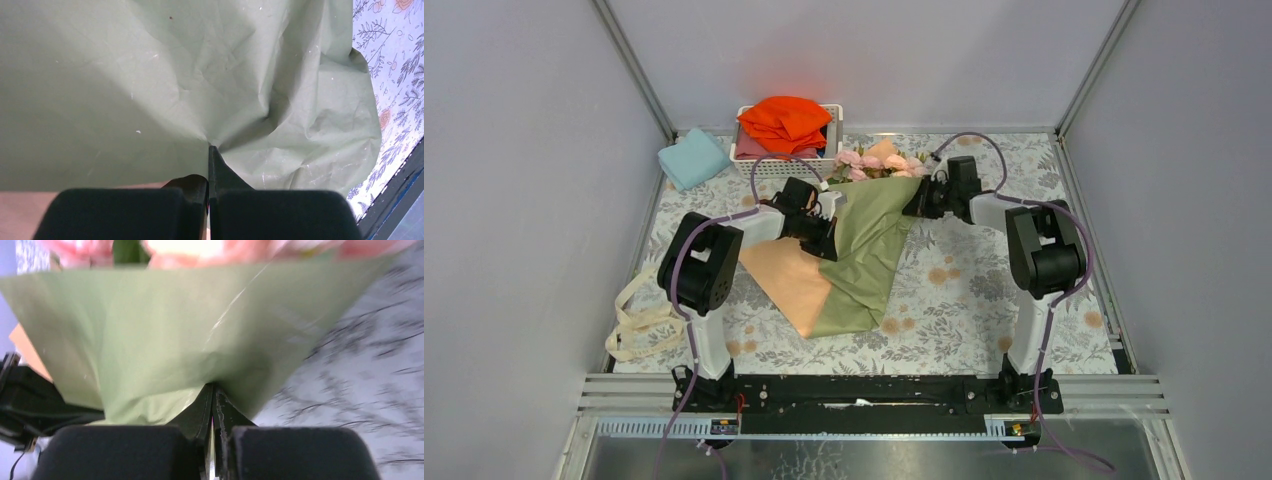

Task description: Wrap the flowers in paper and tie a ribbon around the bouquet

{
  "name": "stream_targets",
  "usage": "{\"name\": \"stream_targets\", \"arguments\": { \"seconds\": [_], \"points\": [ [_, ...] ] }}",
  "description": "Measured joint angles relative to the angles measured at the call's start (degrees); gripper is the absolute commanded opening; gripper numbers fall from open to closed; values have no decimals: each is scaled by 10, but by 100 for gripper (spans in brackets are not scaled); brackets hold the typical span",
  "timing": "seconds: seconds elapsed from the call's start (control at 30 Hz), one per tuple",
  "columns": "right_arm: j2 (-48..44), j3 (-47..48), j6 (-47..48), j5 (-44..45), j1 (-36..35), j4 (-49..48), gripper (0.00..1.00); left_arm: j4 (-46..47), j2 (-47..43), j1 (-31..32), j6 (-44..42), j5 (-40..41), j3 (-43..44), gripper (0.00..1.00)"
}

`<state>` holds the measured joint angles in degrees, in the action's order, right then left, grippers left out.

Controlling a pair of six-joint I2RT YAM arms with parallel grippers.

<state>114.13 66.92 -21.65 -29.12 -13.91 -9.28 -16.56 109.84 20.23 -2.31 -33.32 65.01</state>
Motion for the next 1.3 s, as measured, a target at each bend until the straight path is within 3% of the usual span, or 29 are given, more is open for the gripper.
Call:
{"name": "stream_targets", "arguments": {
  "seconds": [0.13,0.2,0.23,0.37,0.53,0.7,0.87,1.03,1.17,1.3],
  "points": [
    [25,50,15,17,39,2,5,-1,0,0,-3,1,0,0],
    [38,75,27,32,55,16,9,-2,-2,1,-7,4,0,0],
    [41,83,35,39,60,23,14,-4,-3,1,-10,6,0,0],
    [37,97,69,54,75,53,50,-10,-7,7,-17,14,0,0],
    [12,63,74,6,73,59,66,-15,-9,13,-26,29,2,0],
    [8,28,42,-31,69,37,62,-18,-12,24,-32,49,3,0],
    [-42,-53,31,10,36,23,55,-20,-17,34,-38,70,3,0],
    [-189,-129,34,68,-91,24,31,-21,-18,34,-38,75,3,0],
    [-251,-187,-2,49,-191,-30,22,-21,-18,34,-38,75,3,0],
    [-239,-278,-56,41,-224,-67,18,-29,-18,34,-38,74,9,0]
  ]
}}
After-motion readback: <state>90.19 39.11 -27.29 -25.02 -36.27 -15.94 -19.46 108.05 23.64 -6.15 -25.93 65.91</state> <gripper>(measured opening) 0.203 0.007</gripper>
